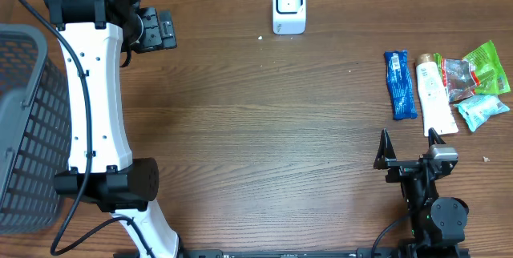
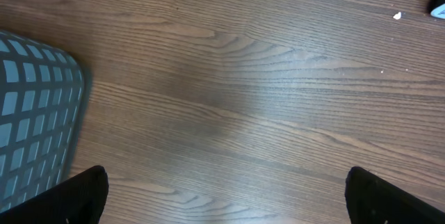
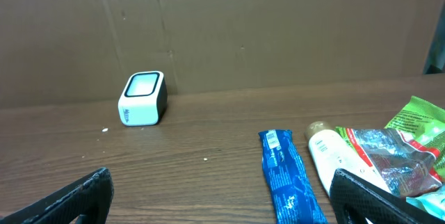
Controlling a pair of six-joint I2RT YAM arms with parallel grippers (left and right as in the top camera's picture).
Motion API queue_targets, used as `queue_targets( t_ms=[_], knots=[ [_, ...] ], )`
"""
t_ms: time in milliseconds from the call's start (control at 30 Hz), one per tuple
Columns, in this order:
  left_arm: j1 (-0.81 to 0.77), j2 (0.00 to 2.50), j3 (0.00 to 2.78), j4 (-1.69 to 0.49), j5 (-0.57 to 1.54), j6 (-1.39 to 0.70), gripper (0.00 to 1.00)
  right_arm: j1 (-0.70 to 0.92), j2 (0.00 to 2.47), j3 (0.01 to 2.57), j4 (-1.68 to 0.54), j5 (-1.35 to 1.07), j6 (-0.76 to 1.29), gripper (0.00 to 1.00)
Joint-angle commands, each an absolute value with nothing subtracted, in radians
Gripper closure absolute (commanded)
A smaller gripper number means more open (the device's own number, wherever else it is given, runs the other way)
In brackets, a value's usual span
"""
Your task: Scan the item barcode
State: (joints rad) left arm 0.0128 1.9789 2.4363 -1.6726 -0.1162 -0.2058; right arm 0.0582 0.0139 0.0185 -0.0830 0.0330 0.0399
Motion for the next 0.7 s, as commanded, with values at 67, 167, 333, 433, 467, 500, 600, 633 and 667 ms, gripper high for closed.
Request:
queue_targets(
  t_ms=[67, 167, 333, 433, 467, 500, 600, 633, 667],
  knots=[
    [-0.01, 1.871, 2.454, -1.675, -0.114, -0.194, 0.0, 0.051, 0.003, 0.008, -0.081, 0.031, 0.033, 0.0],
    [-0.012, 1.762, 2.405, -1.674, -0.114, -0.194, 0.0, 0.051, 0.003, 0.008, -0.081, 0.031, 0.033, 0.0],
    [-0.011, 1.559, 2.157, -1.65, -0.152, -0.186, 0.0, 0.051, 0.003, 0.008, -0.081, 0.031, 0.033, 0.0],
    [0.007, 1.407, 1.917, -1.629, -0.184, -0.179, 0.0, 0.051, 0.003, 0.008, -0.081, 0.031, 0.033, 0.0],
    [0.012, 1.381, 1.877, -1.617, -0.188, -0.179, 0.0, 0.051, 0.003, 0.008, -0.081, 0.031, 0.033, 0.0],
    [0.028, 1.318, 1.779, -1.555, -0.189, -0.179, 0.0, 0.051, 0.003, 0.008, -0.081, 0.031, 0.033, 0.0],
    [0.054, 1.182, 1.563, -1.343, -0.187, -0.179, 0.0, 0.051, 0.003, 0.008, -0.081, 0.031, 0.033, 0.0],
    [0.055, 1.133, 1.483, -1.258, -0.186, -0.179, 0.0, 0.051, 0.003, 0.008, -0.081, 0.031, 0.033, 0.0],
    [0.055, 1.092, 1.415, -1.184, -0.182, -0.179, 0.0, 0.051, 0.003, 0.008, -0.081, 0.031, 0.033, 0.0]
  ],
)
